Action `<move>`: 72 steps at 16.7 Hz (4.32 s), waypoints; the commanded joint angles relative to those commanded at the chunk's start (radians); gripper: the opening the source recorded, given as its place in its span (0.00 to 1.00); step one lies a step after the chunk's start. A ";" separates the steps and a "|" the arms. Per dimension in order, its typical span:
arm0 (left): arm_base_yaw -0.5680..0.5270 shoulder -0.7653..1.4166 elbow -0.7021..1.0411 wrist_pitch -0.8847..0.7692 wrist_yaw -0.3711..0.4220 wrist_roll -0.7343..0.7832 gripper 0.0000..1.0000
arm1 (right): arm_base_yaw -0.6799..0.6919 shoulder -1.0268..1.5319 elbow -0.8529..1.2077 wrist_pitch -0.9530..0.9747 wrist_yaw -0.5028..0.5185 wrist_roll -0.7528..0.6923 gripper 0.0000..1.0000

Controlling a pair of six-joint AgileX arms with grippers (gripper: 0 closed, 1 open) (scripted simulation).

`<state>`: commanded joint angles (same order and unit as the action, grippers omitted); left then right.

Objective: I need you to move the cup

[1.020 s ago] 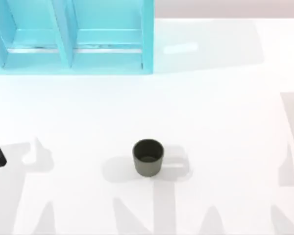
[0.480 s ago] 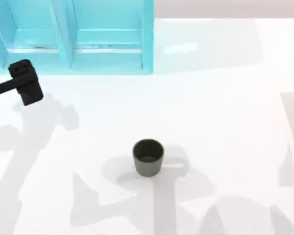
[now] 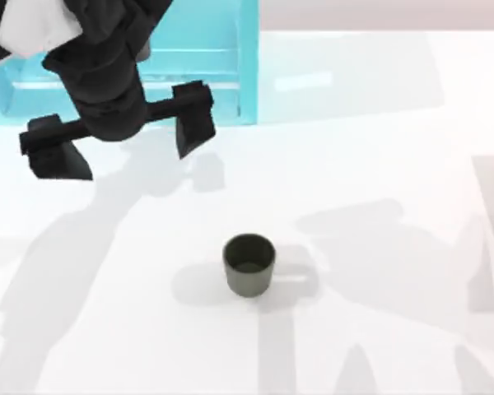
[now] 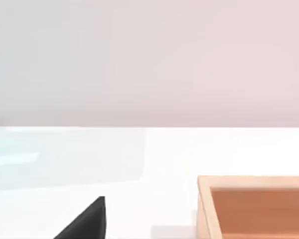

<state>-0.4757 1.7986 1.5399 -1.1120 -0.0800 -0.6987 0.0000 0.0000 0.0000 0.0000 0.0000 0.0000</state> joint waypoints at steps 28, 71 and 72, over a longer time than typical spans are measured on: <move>-0.321 0.412 0.143 0.069 0.082 -0.068 1.00 | 0.000 0.000 0.000 0.000 0.000 0.000 1.00; 0.419 0.008 -0.206 0.006 0.128 0.628 0.00 | 0.000 0.000 0.000 0.000 0.000 0.000 1.00; 0.441 -0.022 -0.232 0.004 0.129 0.658 0.00 | 0.000 0.000 0.000 0.000 0.000 0.000 1.00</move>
<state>-0.0344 1.7762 1.3081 -1.1084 0.0493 -0.0407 0.0000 0.0000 0.0000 0.0000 0.0000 0.0000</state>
